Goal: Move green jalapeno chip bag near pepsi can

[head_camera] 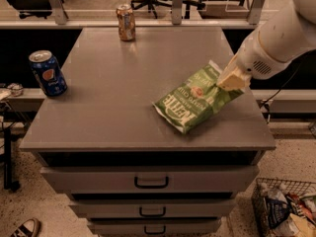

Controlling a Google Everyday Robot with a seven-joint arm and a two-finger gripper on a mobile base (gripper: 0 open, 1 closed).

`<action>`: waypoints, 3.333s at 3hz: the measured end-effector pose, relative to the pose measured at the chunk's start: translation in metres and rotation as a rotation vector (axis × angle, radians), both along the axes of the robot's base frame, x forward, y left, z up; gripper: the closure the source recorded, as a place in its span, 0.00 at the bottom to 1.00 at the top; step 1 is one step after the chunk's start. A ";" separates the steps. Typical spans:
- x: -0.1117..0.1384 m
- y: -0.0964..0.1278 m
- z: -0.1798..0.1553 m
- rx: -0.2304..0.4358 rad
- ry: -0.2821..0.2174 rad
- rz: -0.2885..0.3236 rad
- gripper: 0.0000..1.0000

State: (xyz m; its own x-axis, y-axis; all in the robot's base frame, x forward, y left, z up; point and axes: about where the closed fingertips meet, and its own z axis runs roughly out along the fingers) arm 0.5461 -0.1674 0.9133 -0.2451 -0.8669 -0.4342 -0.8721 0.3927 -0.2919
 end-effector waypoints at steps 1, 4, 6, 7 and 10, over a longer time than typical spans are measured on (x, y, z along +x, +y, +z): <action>0.024 -0.020 0.058 -0.024 -0.146 -0.108 1.00; 0.066 -0.003 0.047 0.061 -0.192 -0.050 1.00; 0.104 0.020 0.043 0.159 -0.244 -0.040 1.00; 0.115 0.032 0.037 0.194 -0.246 -0.056 1.00; 0.125 0.156 0.019 0.393 -0.150 0.017 1.00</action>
Offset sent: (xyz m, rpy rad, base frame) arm 0.0188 -0.0156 0.0474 -0.0176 -0.1195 -0.0853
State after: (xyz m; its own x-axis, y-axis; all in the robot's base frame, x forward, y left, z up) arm 0.6707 -0.0115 0.9325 -0.1408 -0.6315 -0.7625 -0.8387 0.4853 -0.2470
